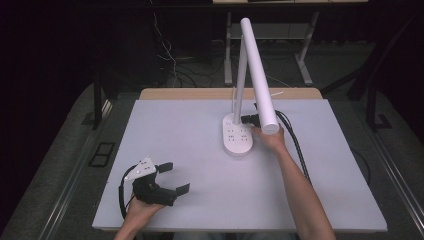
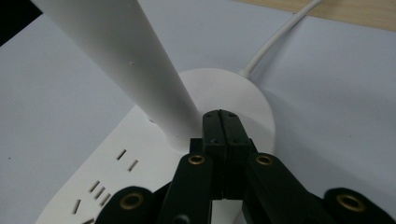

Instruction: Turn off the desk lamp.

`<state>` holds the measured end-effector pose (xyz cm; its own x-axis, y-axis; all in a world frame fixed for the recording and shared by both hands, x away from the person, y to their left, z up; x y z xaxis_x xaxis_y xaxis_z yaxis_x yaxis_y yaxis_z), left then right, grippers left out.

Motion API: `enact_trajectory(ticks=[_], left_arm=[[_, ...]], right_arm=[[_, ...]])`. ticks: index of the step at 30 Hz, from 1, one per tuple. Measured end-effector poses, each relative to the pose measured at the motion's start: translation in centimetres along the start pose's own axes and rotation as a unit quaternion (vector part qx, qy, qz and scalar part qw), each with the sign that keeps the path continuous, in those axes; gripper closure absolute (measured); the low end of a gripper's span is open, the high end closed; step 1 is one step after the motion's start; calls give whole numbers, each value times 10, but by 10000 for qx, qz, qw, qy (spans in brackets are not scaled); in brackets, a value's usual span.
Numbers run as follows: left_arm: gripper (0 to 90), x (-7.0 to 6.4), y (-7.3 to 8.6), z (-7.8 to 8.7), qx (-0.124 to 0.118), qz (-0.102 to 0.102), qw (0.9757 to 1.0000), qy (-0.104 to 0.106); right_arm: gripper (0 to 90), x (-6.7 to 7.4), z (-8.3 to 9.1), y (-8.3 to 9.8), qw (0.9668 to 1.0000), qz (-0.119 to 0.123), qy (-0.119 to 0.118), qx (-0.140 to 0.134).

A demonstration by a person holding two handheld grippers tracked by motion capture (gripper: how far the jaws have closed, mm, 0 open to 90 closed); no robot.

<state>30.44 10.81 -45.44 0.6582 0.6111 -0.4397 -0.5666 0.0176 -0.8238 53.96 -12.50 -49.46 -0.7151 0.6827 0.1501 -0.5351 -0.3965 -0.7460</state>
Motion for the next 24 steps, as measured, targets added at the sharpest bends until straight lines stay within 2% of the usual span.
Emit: enact_trajectory(ticks=[7,13,15,19,21,24], left_arm=[[0,1,0,0,-5,-1,10000,-15],[0,0,0,0,-12,9,10000,-14],[0,1,0,0,-8,4,10000,-18],[0,0,0,1,-11,6,10000,-16],[0,0,0,0,-9,1,10000,-15],[0,0,0,0,1,-11,10000,-11]], right_arm=[[900,1,3,-1,9998,117,93,124],[900,1,3,0,9999,85,49,117],[900,-1,4,0,9999,44,89,106],[900,-3,4,1,10000,-59,22,63],[900,-2,3,1,9999,13,129,114],[900,-1,3,2,9998,38,138,153]])
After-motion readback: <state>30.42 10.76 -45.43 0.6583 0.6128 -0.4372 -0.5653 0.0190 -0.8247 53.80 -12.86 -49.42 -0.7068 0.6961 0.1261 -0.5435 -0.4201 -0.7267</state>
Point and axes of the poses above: each handheld gripper's, and its own axes: z roughly backward along the jaws, y roughly out of its underside, x roughly to its left, the point moved 10 cm from there along -z, roughly forward along the jaws, and after that the axes turned 13 degrees about z, right-handed, at the moved point
